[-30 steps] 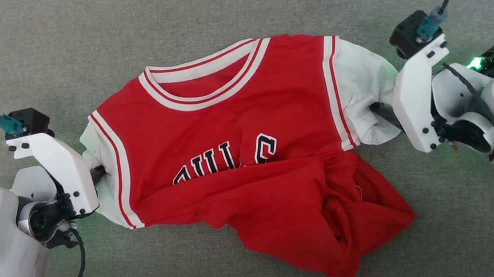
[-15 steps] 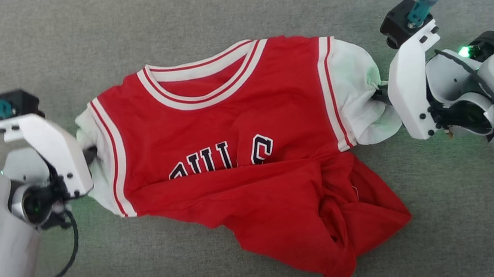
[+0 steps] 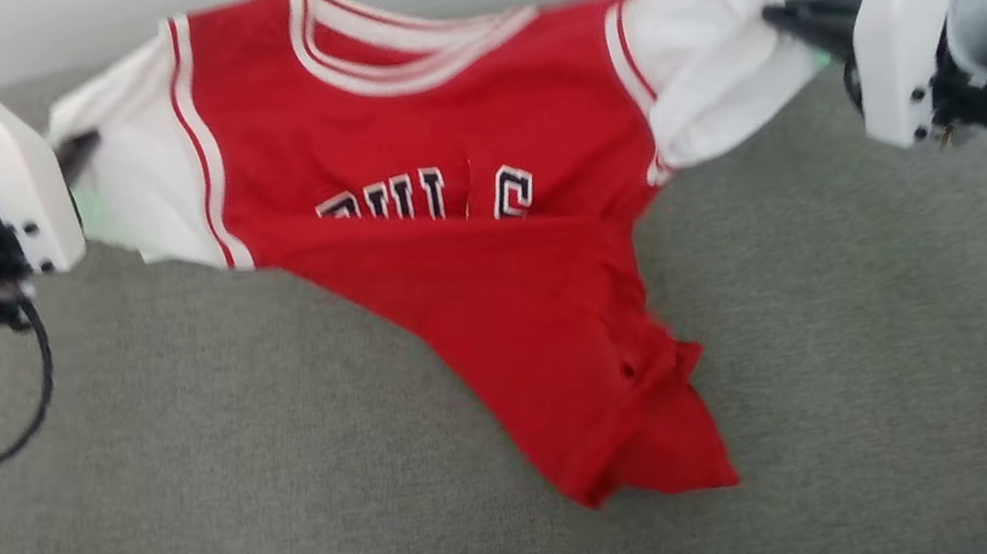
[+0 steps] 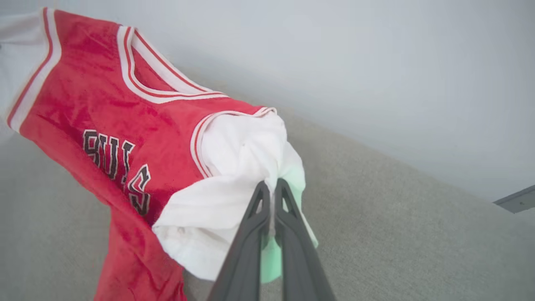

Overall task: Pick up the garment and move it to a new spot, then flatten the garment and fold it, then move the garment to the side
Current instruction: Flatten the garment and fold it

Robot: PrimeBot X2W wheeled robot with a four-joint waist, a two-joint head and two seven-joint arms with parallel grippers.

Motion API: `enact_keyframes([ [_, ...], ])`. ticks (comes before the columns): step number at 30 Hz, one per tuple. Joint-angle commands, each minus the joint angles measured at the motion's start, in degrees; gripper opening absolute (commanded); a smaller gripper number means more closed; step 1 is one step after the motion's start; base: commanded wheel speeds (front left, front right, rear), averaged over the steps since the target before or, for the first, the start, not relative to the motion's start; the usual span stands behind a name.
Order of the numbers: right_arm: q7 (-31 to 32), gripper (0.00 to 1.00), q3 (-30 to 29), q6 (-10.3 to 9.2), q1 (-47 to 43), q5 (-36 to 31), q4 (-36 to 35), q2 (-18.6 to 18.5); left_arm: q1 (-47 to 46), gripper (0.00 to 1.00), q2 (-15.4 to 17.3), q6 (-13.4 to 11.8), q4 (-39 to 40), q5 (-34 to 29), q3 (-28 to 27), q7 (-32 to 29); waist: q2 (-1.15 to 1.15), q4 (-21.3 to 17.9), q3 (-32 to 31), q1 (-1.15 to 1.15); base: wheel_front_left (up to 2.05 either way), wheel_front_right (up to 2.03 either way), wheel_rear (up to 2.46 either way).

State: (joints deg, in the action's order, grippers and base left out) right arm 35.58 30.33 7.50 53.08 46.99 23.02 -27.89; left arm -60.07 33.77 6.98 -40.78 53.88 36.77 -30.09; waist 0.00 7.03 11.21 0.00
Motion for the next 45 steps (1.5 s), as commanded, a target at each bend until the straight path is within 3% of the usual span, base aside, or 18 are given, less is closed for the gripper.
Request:
enact_keyframes([
  [1, -0.74, 0.00, -0.64, -0.01, 0.71, -0.13, -0.63, -0.39, -1.17, 0.00, 0.49, -0.80, 0.79, -0.19, -0.33, -0.26, 0.00, -1.44, -3.03, 0.00, 0.00, 0.00, 0.00],
  [15, -2.87, 0.00, -6.31, -0.01, 5.38, -3.50, -5.94, -1.25, -6.27, 0.00, 3.47, -4.86, 10.04, -0.88, -1.66, -3.06, 0.00, -4.64, -11.51, 0.00, 0.00, 0.00, 0.00],
  [29, -3.11, 0.00, -9.79, -0.01, 7.50, -5.71, -8.14, -1.16, -7.88, 0.00, 5.21, -7.39, 15.86, -2.50, -1.77, -3.59, 0.00, -5.22, -9.88, 0.00, 0.00, 0.00, 0.00],
  [38, -15.01, 0.00, -10.92, -0.01, 15.16, -14.89, 1.37, 2.93, -13.69, 0.00, 1.83, -6.30, 10.46, -7.32, -1.95, 7.21, 0.00, -5.05, -1.24, 0.00, 0.00, 0.00, 0.00],
  [45, -32.13, 0.00, -13.06, -0.01, 25.37, -26.80, 13.30, 8.01, -23.36, 0.00, -2.01, -5.47, 2.96, -14.16, -2.50, 24.70, 0.00, -4.63, 4.43, 0.00, 0.00, 0.00, 0.00],
])
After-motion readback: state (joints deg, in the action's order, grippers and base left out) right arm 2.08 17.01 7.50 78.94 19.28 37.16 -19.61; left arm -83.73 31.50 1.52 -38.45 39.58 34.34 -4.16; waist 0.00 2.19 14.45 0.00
